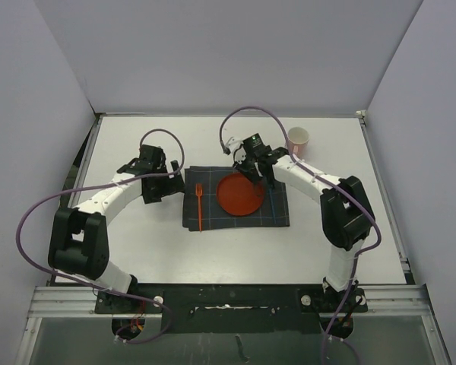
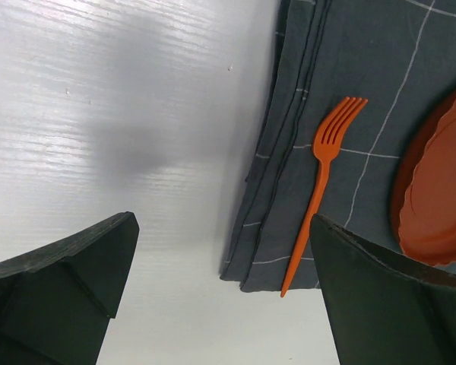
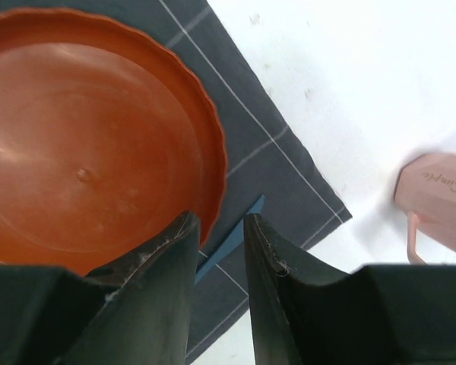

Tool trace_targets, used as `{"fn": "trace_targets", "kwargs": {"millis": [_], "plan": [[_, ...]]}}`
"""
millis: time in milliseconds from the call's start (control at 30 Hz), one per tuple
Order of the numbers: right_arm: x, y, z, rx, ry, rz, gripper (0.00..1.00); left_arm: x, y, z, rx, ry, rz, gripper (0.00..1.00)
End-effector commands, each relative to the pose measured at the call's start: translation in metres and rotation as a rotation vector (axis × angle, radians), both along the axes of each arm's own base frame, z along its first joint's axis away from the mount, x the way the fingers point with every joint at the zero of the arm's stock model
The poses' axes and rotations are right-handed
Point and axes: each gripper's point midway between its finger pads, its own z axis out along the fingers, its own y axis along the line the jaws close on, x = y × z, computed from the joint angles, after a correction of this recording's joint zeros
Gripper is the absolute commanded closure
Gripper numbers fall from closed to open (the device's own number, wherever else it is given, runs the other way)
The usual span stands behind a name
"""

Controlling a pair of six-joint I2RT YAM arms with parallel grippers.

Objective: Set the dinner table for one person
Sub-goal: Adjust the plate on the napkin.

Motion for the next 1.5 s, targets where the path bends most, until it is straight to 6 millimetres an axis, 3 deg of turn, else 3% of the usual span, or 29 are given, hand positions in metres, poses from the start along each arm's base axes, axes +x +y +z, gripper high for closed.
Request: {"fn": "trace_targets", "kwargs": {"millis": [0, 100, 233, 533, 967, 1333, 1467], "plan": [[0.024, -0.029, 0.026, 0.053, -0.069, -0.079, 0.69, 0.028, -0.013, 0.011, -0.058, -0.075, 0.028, 0.02], [0.026, -0.044, 0.02, 0.125, 0.001, -0.126, 0.68, 0.031, -0.016, 0.012, -0.062, -0.073, 0.019, 0.02], [0.017, -0.048, 0.004, 0.123, 0.052, -0.132, 0.69, 0.03, -0.021, 0.009, -0.057, -0.061, 0.005, 0.02], [0.007, -0.041, -0.001, 0.133, 0.081, -0.108, 0.68, 0.023, -0.035, -0.014, -0.035, 0.004, 0.004, 0.02], [-0.011, -0.04, -0.034, 0.136, 0.172, -0.1, 0.68, 0.027, -0.042, -0.007, -0.008, -0.013, -0.022, 0.02], [-0.013, -0.034, -0.019, 0.159, 0.15, -0.088, 0.68, 0.028, -0.041, -0.01, -0.002, -0.012, -0.019, 0.02], [-0.013, -0.034, -0.002, 0.156, 0.1, -0.08, 0.68, 0.029, -0.039, -0.004, 0.0, -0.035, -0.017, 0.02]]}}
